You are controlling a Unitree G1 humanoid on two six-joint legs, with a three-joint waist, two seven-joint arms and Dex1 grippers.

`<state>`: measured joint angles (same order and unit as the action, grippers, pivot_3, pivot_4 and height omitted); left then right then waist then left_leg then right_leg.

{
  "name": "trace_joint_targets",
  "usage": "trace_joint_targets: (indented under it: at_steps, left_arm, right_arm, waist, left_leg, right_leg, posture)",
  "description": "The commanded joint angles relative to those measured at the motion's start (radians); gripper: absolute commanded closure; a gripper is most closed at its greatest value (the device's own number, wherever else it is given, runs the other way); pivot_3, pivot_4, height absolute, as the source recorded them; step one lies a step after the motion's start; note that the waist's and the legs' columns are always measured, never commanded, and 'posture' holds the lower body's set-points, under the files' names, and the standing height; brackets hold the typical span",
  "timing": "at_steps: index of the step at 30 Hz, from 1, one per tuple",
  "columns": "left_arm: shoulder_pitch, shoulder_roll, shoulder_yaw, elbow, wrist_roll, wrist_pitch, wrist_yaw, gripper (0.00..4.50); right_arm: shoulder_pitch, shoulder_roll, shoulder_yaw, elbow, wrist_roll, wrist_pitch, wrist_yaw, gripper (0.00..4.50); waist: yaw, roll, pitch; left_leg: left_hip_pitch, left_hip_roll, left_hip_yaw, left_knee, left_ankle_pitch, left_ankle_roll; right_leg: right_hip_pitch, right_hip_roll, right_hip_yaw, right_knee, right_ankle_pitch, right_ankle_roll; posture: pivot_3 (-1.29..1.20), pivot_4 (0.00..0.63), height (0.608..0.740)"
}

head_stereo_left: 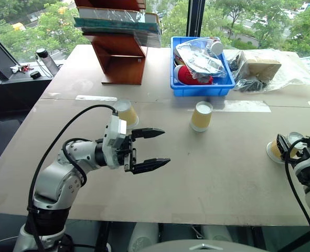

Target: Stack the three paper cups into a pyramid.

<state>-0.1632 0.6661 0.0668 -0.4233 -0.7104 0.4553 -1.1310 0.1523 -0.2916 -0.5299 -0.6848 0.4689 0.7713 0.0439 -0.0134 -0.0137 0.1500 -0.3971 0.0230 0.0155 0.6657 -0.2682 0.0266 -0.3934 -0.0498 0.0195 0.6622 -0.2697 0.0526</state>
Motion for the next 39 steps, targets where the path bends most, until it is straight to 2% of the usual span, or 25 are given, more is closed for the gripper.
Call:
trace_joint_targets:
  at_steps: [1,26,27,28,31,32,35,39]
  left_arm:
    - [-0.009,0.006,0.000,-0.038,-0.020,0.003,0.004,0.00]
    - [-0.024,0.009,-0.014,-0.036,-0.007,0.004,0.007,0.00]
    - [-0.025,0.009,-0.015,-0.036,-0.006,0.004,0.006,0.00]
    - [-0.027,0.008,-0.016,-0.035,-0.006,0.004,0.007,0.00]
    - [-0.032,0.008,-0.018,-0.032,-0.006,0.005,0.007,0.00]
    - [-0.033,0.008,-0.019,-0.030,-0.006,0.004,0.007,0.00]
    - [-0.034,0.008,-0.020,-0.029,-0.005,0.003,0.008,0.00]
    - [-0.028,0.006,-0.019,-0.024,-0.003,0.004,0.014,0.00]
  right_arm:
    - [0.011,-0.020,0.007,-0.034,-0.026,-0.008,-0.010,0.32]
    - [0.013,-0.008,0.000,0.014,-0.066,-0.063,-0.005,0.32]
    - [0.013,-0.008,-0.001,0.016,-0.067,-0.065,-0.005,0.84]
    - [0.013,-0.009,-0.001,0.017,-0.068,-0.067,-0.004,1.07]
    - [0.015,-0.013,0.003,0.017,-0.075,-0.071,-0.001,2.41]
    - [0.018,-0.019,0.006,0.017,-0.080,-0.073,0.002,2.55]
    - [0.024,-0.034,0.013,0.012,-0.081,-0.082,0.026,2.55]
    - [0.031,-0.095,0.079,-0.042,-0.051,-0.092,0.133,2.55]
  waist:
    - [0.000,0.000,0.000]
    - [0.000,0.000,0.000]
    - [0.000,0.000,0.000]
    - [0.000,0.000,0.000]
    - [0.000,0.000,0.000]
    - [0.000,0.000,0.000]
    - [0.000,0.000,0.000]
    - [-0.001,0.000,0.000]
  left_leg:
    - [0.000,0.000,0.000,0.000,0.000,0.000]
    - [0.000,0.000,0.000,0.000,0.000,0.000]
    - [0.000,0.000,0.000,0.000,0.000,0.000]
    - [0.000,0.000,0.000,0.000,0.000,0.000]
    - [0.000,0.000,0.000,0.000,0.000,0.000]
    - [0.000,0.000,0.000,0.000,0.000,0.000]
    - [0.000,0.000,0.000,0.000,0.000,0.000]
    - [0.000,0.000,0.000,0.000,0.000,0.000]
  right_leg:
    - [0.000,0.000,0.000,0.000,0.000,0.000]
    - [0.000,0.000,0.000,0.000,0.000,0.000]
    - [0.000,0.000,0.000,0.000,0.000,0.000]
    - [0.000,0.000,0.000,0.000,0.000,0.000]
    - [0.000,0.000,0.000,0.000,0.000,0.000]
    - [0.000,0.000,0.000,0.000,0.000,0.000]
    - [0.000,0.000,0.000,0.000,0.000,0.000]
    - [0.000,0.000,0.000,0.000,0.000,0.000]
  posture:
    - [0.00,0.150,0.740]
    - [0.00,0.150,0.740]
    - [0.00,0.150,0.740]
    - [0.00,0.150,0.740]
    - [0.00,0.150,0.740]
    - [0.00,0.150,0.740]
    - [0.00,0.150,0.740]
    - [0.00,0.150,0.740]
